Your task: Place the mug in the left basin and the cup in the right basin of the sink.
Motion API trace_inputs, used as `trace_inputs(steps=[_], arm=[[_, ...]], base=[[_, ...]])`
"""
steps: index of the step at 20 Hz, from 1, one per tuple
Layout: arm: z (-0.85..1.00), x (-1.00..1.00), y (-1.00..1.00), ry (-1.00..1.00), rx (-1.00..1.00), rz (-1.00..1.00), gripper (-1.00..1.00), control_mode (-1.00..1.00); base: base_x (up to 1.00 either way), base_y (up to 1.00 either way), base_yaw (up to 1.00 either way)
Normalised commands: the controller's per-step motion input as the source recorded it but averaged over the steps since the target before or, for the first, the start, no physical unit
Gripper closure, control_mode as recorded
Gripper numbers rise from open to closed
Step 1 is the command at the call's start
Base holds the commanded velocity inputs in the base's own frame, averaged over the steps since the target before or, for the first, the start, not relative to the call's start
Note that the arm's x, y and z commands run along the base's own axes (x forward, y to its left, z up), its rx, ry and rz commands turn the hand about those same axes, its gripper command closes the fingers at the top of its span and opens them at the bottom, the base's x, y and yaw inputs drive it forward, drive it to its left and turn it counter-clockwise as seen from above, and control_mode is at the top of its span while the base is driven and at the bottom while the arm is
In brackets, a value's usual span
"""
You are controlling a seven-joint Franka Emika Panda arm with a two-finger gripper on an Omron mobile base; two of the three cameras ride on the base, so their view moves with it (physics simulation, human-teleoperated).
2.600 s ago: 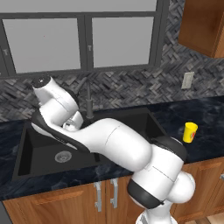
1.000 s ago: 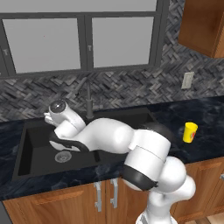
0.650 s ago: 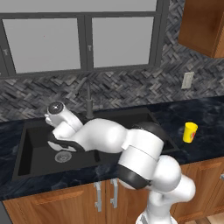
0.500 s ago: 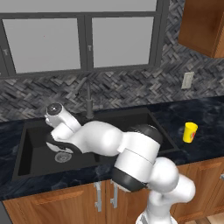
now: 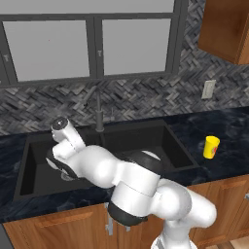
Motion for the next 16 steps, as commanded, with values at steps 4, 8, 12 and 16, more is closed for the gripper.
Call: trace_inputs(steps=[4,8,12,16], arm=[[-0.23,0.2,-0.09,0.13,0.0,0.0,1.0,-1.0],[-0.27,0.19,-0.11,0.11,0.0,0.0,1.0,-1.0],[-0.31,0.2,-0.08,0.03,0.0,0.0,1.0,-1.0],[-0.33,0.23,-0.03,0.0,-0.01,0.0,1.0,-1.0]], base=[[0.0,0.0,0.0],[0.0,0.0,0.0],[0.0,0.0,0.0],[0.0,0.0,0.0]])
